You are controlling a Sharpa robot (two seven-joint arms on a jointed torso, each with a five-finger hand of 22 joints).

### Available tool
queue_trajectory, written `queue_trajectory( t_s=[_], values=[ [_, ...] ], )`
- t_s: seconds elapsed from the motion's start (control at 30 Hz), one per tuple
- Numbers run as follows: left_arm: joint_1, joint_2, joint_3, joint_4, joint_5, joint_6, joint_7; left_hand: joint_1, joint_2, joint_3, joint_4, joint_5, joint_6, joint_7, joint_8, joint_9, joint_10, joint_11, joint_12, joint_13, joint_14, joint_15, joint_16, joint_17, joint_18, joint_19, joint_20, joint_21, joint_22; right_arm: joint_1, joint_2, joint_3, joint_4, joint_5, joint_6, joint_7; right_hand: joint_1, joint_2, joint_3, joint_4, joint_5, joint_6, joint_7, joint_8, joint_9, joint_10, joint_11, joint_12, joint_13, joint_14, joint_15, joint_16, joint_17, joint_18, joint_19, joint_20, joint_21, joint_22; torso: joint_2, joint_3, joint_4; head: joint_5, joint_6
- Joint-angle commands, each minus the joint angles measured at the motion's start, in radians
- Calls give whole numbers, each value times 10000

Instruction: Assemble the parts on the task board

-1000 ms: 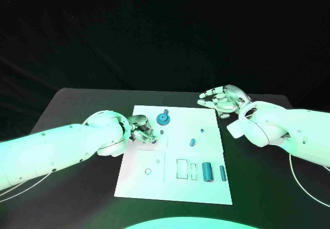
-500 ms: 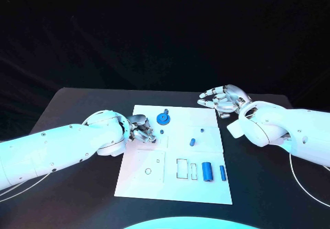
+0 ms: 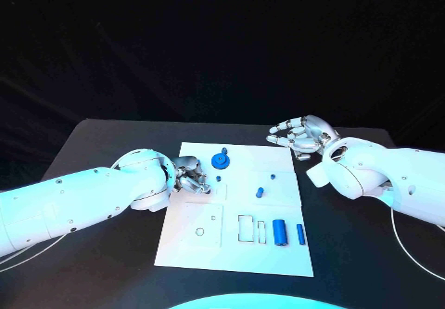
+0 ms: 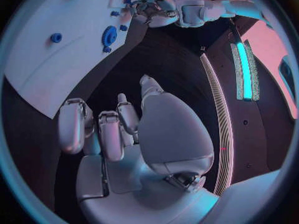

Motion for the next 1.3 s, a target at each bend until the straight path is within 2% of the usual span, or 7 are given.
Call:
queue_trajectory(
  t_s=[0.03, 0.93, 1.3],
  values=[
    [-17, 32, -14, 4, -23, 470, -39, 110, 15, 2229, -2292, 39, 43, -5, -27, 16, 39, -2, 29, -27, 991, -72, 27, 2397, -93, 85, -19, 50, 14, -10, -2, 0, 5, -80, 121, 101, -109, 2, 8, 44, 50, 36, -1, 33, -12, -19, -34, 0, 0, 678, -9, -42, 1011, 203, -61, -5, -58, 468, 1, 1, -4, 1, -2],
    [-11, 205, -17, -193, 512, 509, -106, -73, -1, 2129, -2194, 61, 148, -37, -63, 28, 191, -19, 148, 177, 996, -80, 33, 2410, -100, 93, -30, 60, 38, -25, 18, -1, -14, -80, 111, 104, -109, 2, 8, 44, 50, 36, -1, 33, -12, -19, -34, 0, 0, 678, -9, -42, 1011, 203, -61, -5, -58, 468, 6, -2, -6, -9, -14],
    [-7, 367, -18, -332, 588, 637, -171, -275, 115, 1932, -2061, 29, 288, -117, -84, 57, 361, -76, 284, 400, 1016, -116, 65, 2477, -126, 163, -55, 103, 168, -26, 16, -2, -7, -81, 108, 100, -139, 9, 8, 41, 68, 43, -4, 42, -18, -15, -37, 4, -1, 677, -11, -47, 1002, 203, -58, -7, -61, 471, 1, 3, -5, -18, -12]
  ],
)
